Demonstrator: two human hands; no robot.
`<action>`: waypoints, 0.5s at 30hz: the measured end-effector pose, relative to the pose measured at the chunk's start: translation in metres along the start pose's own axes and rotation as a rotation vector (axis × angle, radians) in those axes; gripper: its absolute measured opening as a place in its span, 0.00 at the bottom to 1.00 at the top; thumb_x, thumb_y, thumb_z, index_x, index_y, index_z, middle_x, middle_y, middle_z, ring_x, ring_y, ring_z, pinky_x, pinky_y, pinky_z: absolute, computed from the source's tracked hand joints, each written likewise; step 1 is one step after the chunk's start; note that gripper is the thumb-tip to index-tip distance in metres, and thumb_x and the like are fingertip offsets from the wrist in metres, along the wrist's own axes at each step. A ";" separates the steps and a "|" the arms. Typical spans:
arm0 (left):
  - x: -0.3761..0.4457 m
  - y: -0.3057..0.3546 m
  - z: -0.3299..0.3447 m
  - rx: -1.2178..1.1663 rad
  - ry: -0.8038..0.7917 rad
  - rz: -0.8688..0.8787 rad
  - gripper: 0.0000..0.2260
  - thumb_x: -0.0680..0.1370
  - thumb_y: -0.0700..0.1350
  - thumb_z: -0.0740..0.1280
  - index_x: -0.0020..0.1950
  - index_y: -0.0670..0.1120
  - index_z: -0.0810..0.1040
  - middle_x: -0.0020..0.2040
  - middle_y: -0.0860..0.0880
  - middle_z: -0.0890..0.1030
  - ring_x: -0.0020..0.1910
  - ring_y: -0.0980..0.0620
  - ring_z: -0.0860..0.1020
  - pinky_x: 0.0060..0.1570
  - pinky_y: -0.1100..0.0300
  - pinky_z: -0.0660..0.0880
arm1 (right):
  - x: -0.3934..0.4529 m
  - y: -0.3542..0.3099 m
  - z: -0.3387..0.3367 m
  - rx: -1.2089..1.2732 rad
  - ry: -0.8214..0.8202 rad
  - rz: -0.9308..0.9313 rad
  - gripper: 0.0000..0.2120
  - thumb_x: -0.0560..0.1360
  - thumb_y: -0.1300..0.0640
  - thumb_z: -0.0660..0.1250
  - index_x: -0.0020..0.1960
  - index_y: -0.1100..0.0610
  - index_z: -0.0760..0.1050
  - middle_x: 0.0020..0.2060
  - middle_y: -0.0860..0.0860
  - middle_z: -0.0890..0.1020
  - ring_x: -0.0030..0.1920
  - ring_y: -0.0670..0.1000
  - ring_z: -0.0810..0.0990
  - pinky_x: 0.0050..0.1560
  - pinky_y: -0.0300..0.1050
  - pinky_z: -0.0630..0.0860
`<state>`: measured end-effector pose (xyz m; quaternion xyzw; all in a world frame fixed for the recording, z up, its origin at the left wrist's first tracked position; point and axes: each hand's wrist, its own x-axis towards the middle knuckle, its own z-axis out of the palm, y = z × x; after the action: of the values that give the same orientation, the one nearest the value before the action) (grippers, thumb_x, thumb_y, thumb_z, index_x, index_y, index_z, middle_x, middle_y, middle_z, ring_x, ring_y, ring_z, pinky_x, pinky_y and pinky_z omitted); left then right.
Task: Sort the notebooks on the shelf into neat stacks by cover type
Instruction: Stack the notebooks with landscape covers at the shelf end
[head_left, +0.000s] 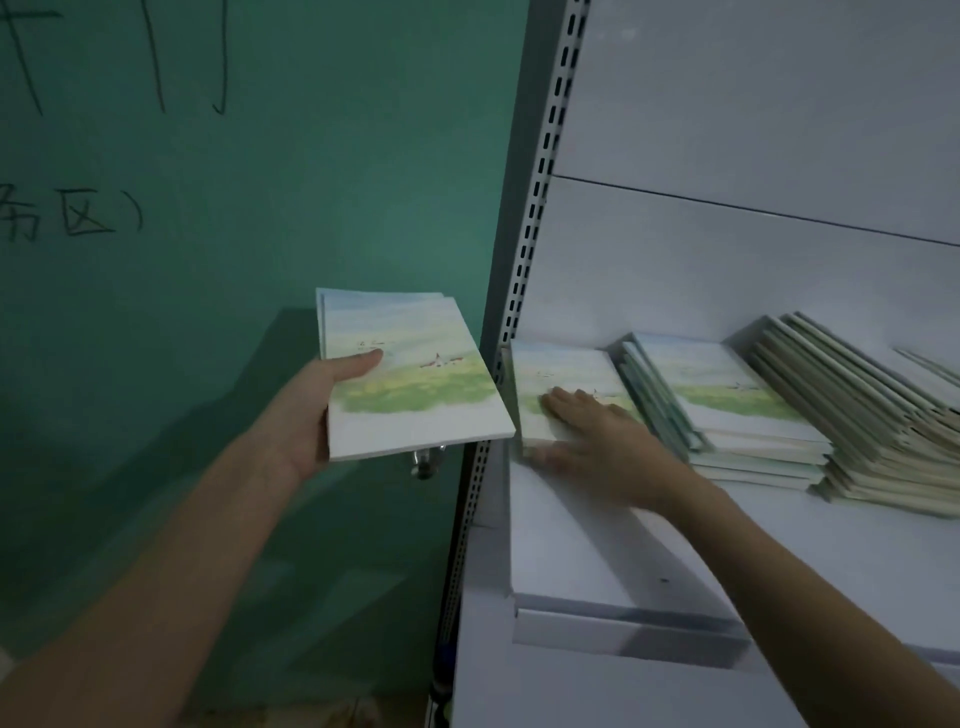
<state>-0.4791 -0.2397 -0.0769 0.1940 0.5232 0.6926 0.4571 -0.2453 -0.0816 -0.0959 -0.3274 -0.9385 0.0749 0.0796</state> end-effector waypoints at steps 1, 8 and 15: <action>-0.001 0.000 0.000 -0.011 0.001 -0.004 0.06 0.79 0.42 0.64 0.54 0.43 0.78 0.40 0.45 0.86 0.34 0.48 0.84 0.26 0.57 0.79 | -0.003 0.005 0.008 -0.035 -0.004 -0.019 0.39 0.72 0.29 0.54 0.78 0.46 0.52 0.77 0.42 0.54 0.77 0.46 0.51 0.76 0.47 0.49; -0.003 -0.008 0.005 -0.026 -0.034 -0.060 0.11 0.79 0.43 0.64 0.59 0.41 0.77 0.39 0.44 0.85 0.32 0.47 0.84 0.25 0.58 0.78 | -0.011 0.008 -0.010 0.626 0.133 0.093 0.23 0.76 0.38 0.55 0.61 0.49 0.77 0.55 0.52 0.82 0.55 0.54 0.79 0.55 0.46 0.74; 0.001 -0.021 0.051 0.063 -0.134 -0.102 0.27 0.74 0.66 0.62 0.60 0.46 0.79 0.49 0.42 0.85 0.43 0.44 0.85 0.37 0.52 0.82 | -0.023 -0.070 -0.025 0.455 0.267 -0.080 0.26 0.78 0.38 0.52 0.71 0.48 0.68 0.57 0.46 0.80 0.50 0.39 0.79 0.50 0.41 0.79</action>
<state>-0.4327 -0.2107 -0.0768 0.2272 0.5220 0.6372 0.5195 -0.2643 -0.1479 -0.0608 -0.2706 -0.8910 0.2369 0.2770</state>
